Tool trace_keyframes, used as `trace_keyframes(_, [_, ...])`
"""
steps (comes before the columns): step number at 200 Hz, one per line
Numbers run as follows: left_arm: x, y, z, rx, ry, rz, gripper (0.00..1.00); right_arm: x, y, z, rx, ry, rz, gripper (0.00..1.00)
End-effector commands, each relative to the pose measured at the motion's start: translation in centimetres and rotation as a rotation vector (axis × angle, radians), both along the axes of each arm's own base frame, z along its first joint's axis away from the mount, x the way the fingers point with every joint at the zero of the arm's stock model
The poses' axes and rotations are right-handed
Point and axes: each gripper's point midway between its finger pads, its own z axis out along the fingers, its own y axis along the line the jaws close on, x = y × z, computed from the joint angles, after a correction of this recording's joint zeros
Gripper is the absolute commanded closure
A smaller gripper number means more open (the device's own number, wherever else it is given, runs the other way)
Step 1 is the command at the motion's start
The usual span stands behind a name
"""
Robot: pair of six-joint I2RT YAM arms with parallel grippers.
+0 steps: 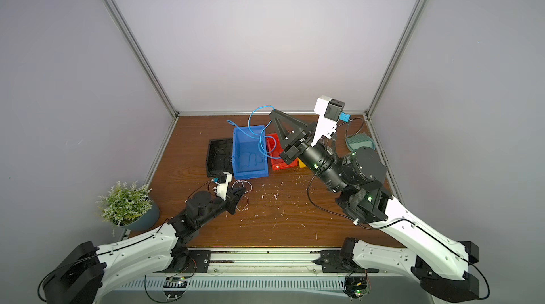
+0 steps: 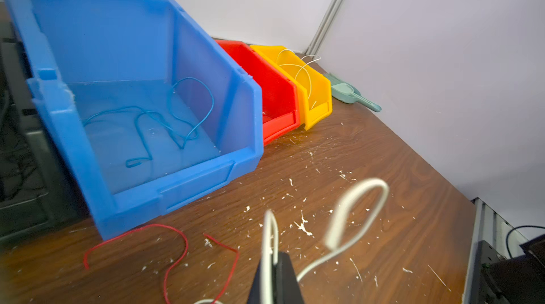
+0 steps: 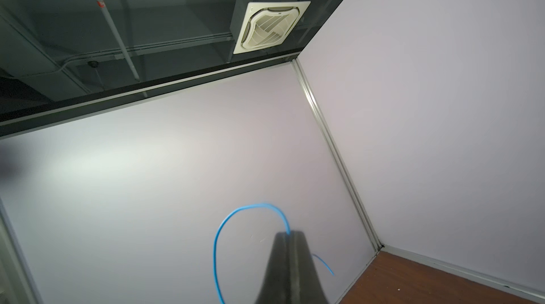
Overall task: Untangle and sort cables by color
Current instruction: Untie the cable, then place the cable in the bin.
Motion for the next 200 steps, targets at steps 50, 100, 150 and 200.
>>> trace_keyframes(50, [1.5, 5.8, 4.4, -0.186, 0.092, 0.312, 1.0, 9.4, 3.2, -7.7, -0.054, 0.114, -0.2, 1.0])
trace_keyframes(100, [1.9, 8.8, 8.1, -0.015, 0.126, 0.44, 1.0, 14.0, 7.7, -13.8, -0.135, 0.217, -0.203, 1.0])
trace_keyframes(150, [2.6, 9.8, 9.5, 0.052, 0.128, 0.469, 1.0, 18.2, 10.6, -20.7, -0.258, 0.257, -0.285, 1.0])
trace_keyframes(200, [2.7, 9.9, 11.3, 0.038, 0.131, 0.45, 0.99, 23.0, 11.5, -29.0, -0.337, 0.407, -0.329, 1.0])
